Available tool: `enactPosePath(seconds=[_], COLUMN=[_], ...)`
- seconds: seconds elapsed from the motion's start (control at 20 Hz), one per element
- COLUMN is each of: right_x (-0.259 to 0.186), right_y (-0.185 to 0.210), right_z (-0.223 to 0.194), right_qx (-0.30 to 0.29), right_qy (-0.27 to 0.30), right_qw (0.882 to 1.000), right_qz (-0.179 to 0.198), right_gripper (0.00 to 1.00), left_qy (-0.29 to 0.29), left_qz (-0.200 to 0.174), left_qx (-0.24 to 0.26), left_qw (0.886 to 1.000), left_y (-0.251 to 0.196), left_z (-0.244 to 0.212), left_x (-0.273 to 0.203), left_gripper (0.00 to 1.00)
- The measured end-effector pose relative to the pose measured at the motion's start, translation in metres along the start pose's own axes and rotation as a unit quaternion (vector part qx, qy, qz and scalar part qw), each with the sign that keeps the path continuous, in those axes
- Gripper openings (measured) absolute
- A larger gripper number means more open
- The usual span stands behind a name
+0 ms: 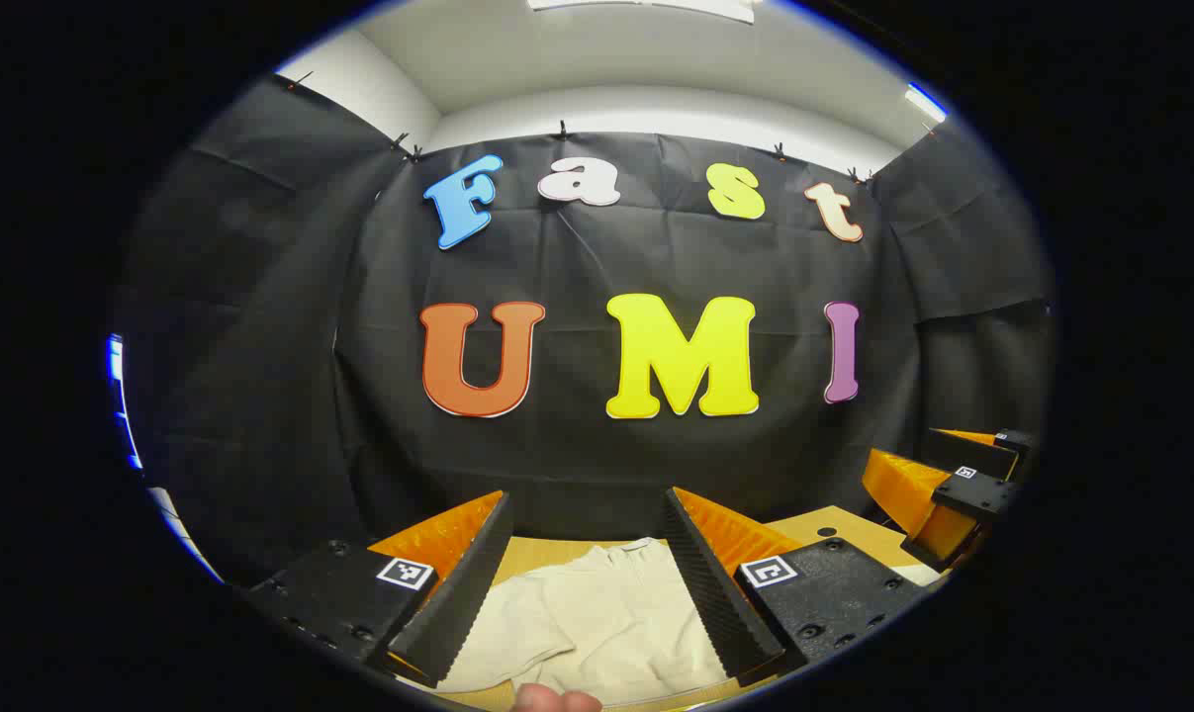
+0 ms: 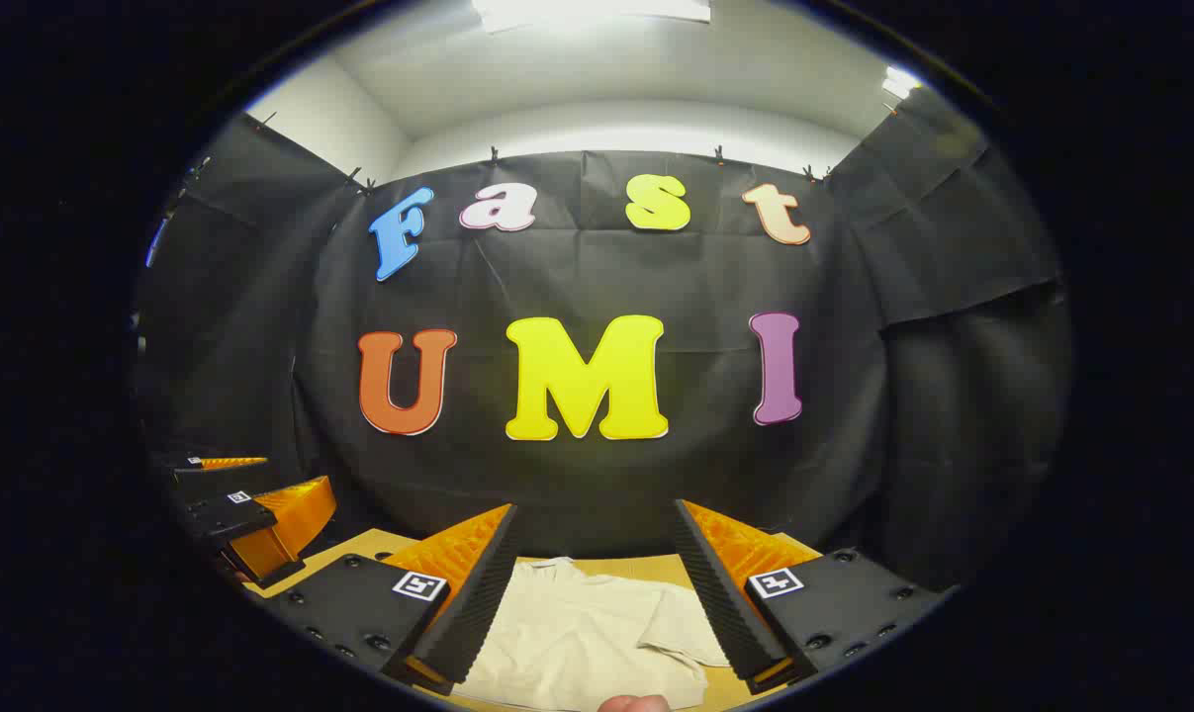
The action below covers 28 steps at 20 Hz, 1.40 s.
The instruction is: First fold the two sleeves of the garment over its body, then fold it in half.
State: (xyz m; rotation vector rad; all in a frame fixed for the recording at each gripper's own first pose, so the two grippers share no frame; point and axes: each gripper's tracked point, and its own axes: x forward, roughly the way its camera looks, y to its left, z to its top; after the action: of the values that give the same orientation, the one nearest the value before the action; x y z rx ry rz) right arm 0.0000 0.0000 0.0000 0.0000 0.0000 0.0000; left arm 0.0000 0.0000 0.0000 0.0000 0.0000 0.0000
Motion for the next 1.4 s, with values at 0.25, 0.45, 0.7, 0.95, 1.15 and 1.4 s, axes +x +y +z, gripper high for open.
enactPosePath(seconds=[0.25,0.45,0.7,0.95,1.15,1.4], right_x=[0.004,0.004,0.003,0.005,0.009,0.014], right_y=[-0.004,-0.013,-0.025,-0.031,-0.041,-0.05], right_z=[0.004,0.002,0.006,0.008,0.007,0.004], right_qx=[0.007,0.009,0.006,0.008,0.008,0.004], right_qy=[-0.005,-0.001,-0.005,-0.004,0.001,0.005], right_qw=[1.0,1.0,1.0,1.0,1.0,1.0], right_qz=[-0.003,-0.006,-0.014,-0.012,-0.017,-0.013], right_gripper=[0.94,0.94,0.94,0.94,0.94,0.94], left_qy=[0.001,-0.005,-0.005,-0.01,-0.012,-0.002], left_qz=[0.003,0.003,0.002,0.002,0.004,0.0], left_qx=[0.001,0.006,0.005,0.01,0.01,0.007], left_qw=[1.0,1.0,1.0,1.0,1.0,1.0], left_y=[0.0,0.0,-0.001,-0.005,-0.015,-0.027], left_z=[0.0,0.003,0.004,0.01,0.01,0.005], left_x=[0.0,0.0,0.0,-0.002,-0.003,-0.001], left_gripper=[0.96,0.96,0.96,0.96,0.96,0.96])
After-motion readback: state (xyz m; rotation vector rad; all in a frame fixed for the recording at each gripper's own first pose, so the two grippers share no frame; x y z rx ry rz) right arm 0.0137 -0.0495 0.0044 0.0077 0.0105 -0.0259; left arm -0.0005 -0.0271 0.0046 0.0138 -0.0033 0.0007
